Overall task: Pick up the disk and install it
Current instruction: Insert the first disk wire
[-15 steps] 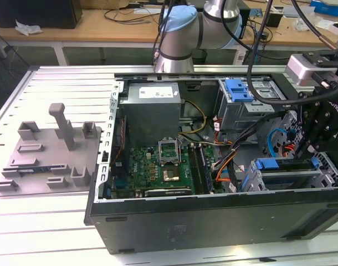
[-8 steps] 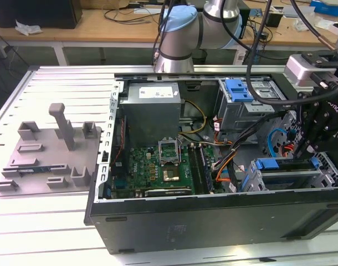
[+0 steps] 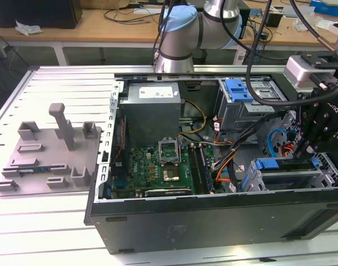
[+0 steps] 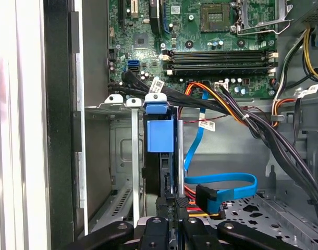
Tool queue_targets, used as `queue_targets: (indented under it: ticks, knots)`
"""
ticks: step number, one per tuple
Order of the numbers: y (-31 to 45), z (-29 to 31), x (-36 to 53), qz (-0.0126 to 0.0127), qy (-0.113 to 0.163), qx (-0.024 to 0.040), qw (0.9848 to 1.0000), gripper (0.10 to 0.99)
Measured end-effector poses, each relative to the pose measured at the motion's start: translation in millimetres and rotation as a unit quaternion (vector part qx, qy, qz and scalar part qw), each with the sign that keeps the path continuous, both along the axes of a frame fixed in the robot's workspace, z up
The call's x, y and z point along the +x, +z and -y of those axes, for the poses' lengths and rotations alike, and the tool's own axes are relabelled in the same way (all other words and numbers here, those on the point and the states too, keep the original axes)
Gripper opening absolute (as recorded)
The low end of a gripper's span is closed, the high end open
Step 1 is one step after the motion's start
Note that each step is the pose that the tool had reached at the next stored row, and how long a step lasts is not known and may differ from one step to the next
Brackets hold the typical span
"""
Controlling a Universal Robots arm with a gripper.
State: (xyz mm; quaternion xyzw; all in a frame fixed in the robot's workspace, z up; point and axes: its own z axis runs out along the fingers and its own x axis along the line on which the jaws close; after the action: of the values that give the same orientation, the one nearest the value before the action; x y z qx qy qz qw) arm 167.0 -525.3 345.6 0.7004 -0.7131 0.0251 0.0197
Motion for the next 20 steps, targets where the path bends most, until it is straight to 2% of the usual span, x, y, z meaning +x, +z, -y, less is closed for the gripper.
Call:
queue_targets:
  ticks: [20]
  knots:
    - [-3.9,0.0,0.0,0.0000,0.001,0.0000,1.0000,0.169]
